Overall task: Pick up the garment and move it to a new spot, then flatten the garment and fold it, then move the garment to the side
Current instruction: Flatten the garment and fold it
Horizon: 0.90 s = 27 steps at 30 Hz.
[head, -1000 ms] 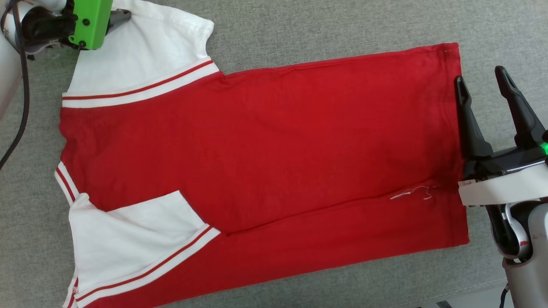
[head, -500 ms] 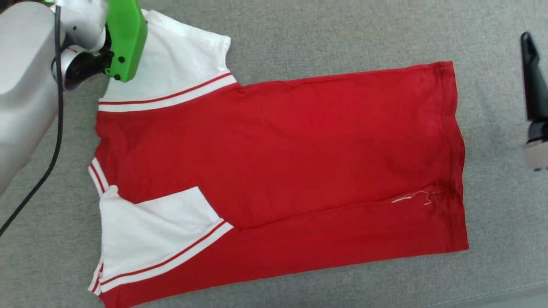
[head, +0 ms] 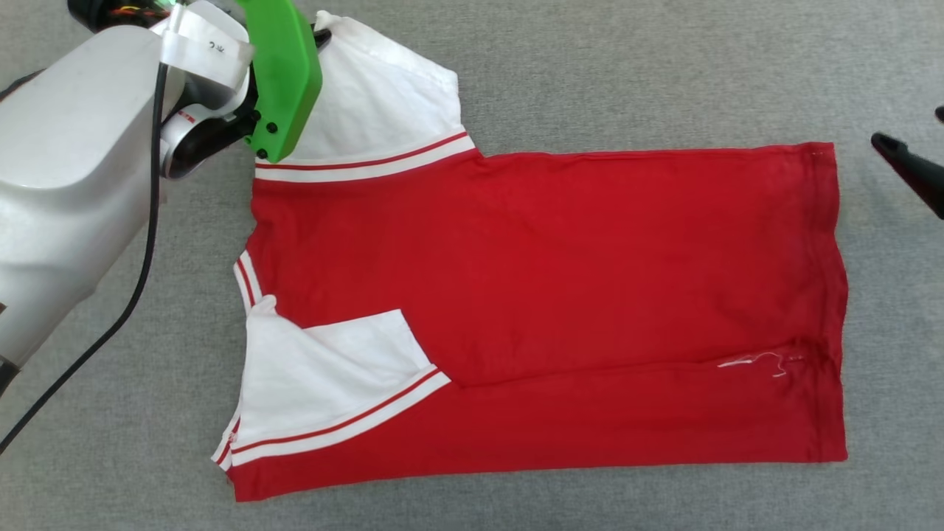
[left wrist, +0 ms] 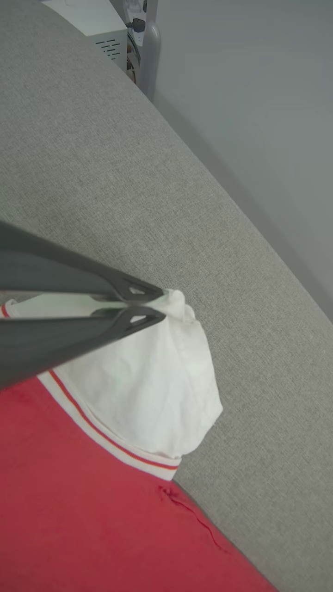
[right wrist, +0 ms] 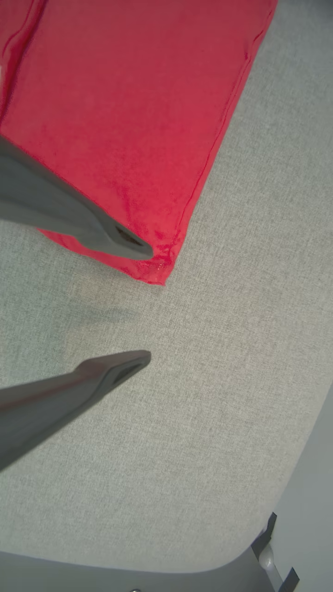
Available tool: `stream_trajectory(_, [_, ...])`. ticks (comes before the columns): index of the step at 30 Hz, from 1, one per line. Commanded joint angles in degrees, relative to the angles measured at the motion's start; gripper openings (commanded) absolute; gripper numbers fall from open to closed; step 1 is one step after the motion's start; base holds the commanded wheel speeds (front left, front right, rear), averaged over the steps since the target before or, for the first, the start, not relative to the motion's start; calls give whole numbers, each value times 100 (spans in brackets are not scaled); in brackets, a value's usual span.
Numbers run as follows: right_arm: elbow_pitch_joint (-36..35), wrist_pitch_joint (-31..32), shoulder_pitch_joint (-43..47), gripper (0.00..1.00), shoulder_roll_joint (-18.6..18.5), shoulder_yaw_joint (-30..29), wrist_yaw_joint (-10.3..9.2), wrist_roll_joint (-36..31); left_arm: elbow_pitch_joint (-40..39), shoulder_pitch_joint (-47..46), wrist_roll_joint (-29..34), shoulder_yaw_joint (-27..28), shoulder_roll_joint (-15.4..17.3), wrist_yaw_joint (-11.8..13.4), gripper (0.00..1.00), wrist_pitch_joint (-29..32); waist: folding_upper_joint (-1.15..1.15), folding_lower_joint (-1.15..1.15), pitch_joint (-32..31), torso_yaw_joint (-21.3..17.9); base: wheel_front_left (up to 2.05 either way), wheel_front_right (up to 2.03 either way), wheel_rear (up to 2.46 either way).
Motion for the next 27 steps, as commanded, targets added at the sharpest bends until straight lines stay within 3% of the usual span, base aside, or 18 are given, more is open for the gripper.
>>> stream_trajectory(1, [128, 257, -191, 100, -16, 170, -4, 152, -40, 1, 51, -13, -46, -17, 0, -72, 0, 0, 69, 112, 0, 0, 0])
stream_trajectory(6, [531, 570, -574, 100, -16, 748, -4, 141, -111, -120, 77, -38, -96, -17, 0, -218, 0, 0, 228, 245, 0, 0, 0])
stream_trajectory(19, [1814, 338, -877, 100, 258, 2217, -4, 190, -177, -255, 132, -106, -131, -17, 0, -454, 0, 0, 499, 492, 0, 0, 0])
stream_trajectory(20, [1844, 224, -924, 18, 251, 2289, -4, 228, -174, -239, 134, -112, -116, -17, 0, -466, 0, 0, 489, 481, 0, 0, 0])
stream_trajectory(21, [1877, 95, -969, 0, 244, 2359, -4, 257, -164, -214, 132, -117, -99, -17, 0, -479, 0, 0, 464, 463, 0, 0, 0])
stream_trajectory(27, [2171, -777, -1191, 0, 232, 2484, -4, 420, -124, 11, 70, -138, -35, -17, 0, -630, 0, 0, 170, 375, 0, 0, 0])
